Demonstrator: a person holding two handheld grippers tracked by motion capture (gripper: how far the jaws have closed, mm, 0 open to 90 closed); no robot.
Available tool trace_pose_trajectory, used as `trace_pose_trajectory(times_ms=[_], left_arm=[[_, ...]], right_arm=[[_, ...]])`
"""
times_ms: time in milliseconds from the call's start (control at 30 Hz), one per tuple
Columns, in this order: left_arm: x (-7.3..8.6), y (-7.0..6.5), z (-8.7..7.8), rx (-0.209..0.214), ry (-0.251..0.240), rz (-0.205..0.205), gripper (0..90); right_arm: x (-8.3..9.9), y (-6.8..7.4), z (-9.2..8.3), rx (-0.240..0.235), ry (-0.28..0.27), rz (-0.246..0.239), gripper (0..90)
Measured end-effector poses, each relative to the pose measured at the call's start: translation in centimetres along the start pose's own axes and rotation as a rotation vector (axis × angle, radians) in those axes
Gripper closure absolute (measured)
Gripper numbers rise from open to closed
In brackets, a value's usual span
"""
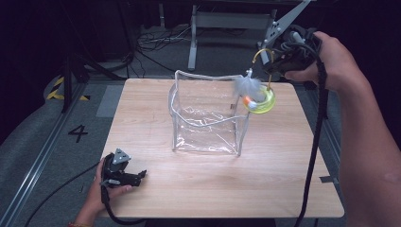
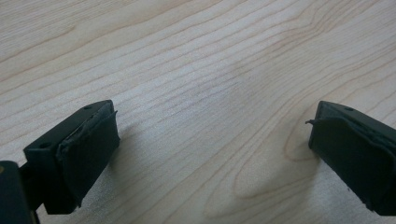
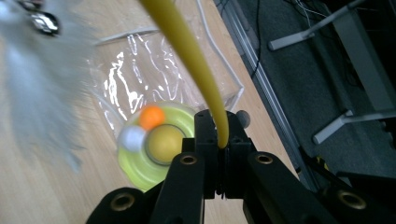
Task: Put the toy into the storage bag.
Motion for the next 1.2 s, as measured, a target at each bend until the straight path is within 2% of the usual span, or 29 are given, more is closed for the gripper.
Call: trace_pose_trajectory(times_ms=[33, 100, 167, 233, 333, 367, 433, 467, 633, 700, 800, 967, 1000, 1067, 1133, 1200], left_arm=[[0.0, 0.0, 0.0, -0.005, -0.006, -0.001, 2.0], [0.0, 0.0, 0.0, -0.005, -0.006, -0.001, 2.0], [0.0, 0.0, 0.0, -0.005, -0.006, -0.001, 2.0], [0.0, 0.0, 0.0, -0.006, -0.005, 0.0, 2.1], [0.0, 0.0, 0.0, -0.005, -0.006, -0.001, 2.1], [0.0, 0.0, 0.0, -0.005, -0.006, 0.0, 2.1], [0.0, 0.0, 0.0, -0.005, -0.006, 0.0, 2.1], [0.0, 0.0, 0.0, -0.006, -0.006, 0.0, 2.1], [0.0, 0.0, 0.0, 0.002, -0.002, 0.002, 2.1], [0.0, 0.0, 0.0, 0.004, 0.0, 0.003, 2.1], [0.0, 0.0, 0.0, 0.004, 0.0, 0.004, 2.1], [0.0, 0.0, 0.0, 0.008, 0.002, 0.0, 2.1], [0.0, 0.0, 0.0, 0.008, 0.002, 0.001, 2.1], [0.0, 0.0, 0.0, 0.007, 0.001, 0.001, 2.1], [0.0, -0.1, 0.0, 0.008, 0.001, -0.001, 2.1], [0.0, 0.0, 0.0, 0.008, 0.002, -0.001, 2.2]], right_arm=[[-0.1, -0.1, 0.2, 0.007, 0.005, 0.001, 88.3], [-0.6, 0.2, 0.4, -0.013, -0.012, 0.001, 88.4], [-1.1, 0.4, 0.8, 0.001, -0.002, -0.011, 88.3], [-1.6, 0.6, 1.2, -0.013, -0.017, -0.013, 88.4], [-2.1, 0.7, 2.2, -0.022, -0.009, -0.013, 88.3], [-2.4, 0.9, 2.4, -0.038, -0.015, -0.016, 88.3], [-2.8, 1.1, 2.8, -0.026, -0.01, -0.027, 88.3], [-3.0, 1.1, 3.1, -0.037, -0.014, -0.029, 88.3], [-3.9, 1.2, 4.2, -0.036, -0.024, -0.021, 88.4], [-4.1, 1.3, 4.9, -0.023, -0.006, -0.023, 88.4], [-4.4, 1.4, 5.8, -0.039, -0.02, -0.01, 88.3], [-4.4, 1.6, 6.9, -0.044, -0.023, -0.005, 88.3], [-4.1, 1.8, 7.7, -0.064, -0.037, 0.003, 88.3], [-3.6, 1.9, 8.6, -0.062, -0.009, -0.004, 88.3], [-3.4, 2.3, 9.4, -0.081, -0.015, 0.0, 88.4], [-3.0, 2.8, 10.5, -0.084, 0.019, -0.019, 88.3]])
Point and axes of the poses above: each handheld gripper's, and its own axes: z roughly forward along the jaws, x roughly out of its underside, y roughly to its left, the point moved 9 cm from there along z, roughly forward along the jaws, and after that the axes turned 4 degrees about x, right-handed, at the moved point
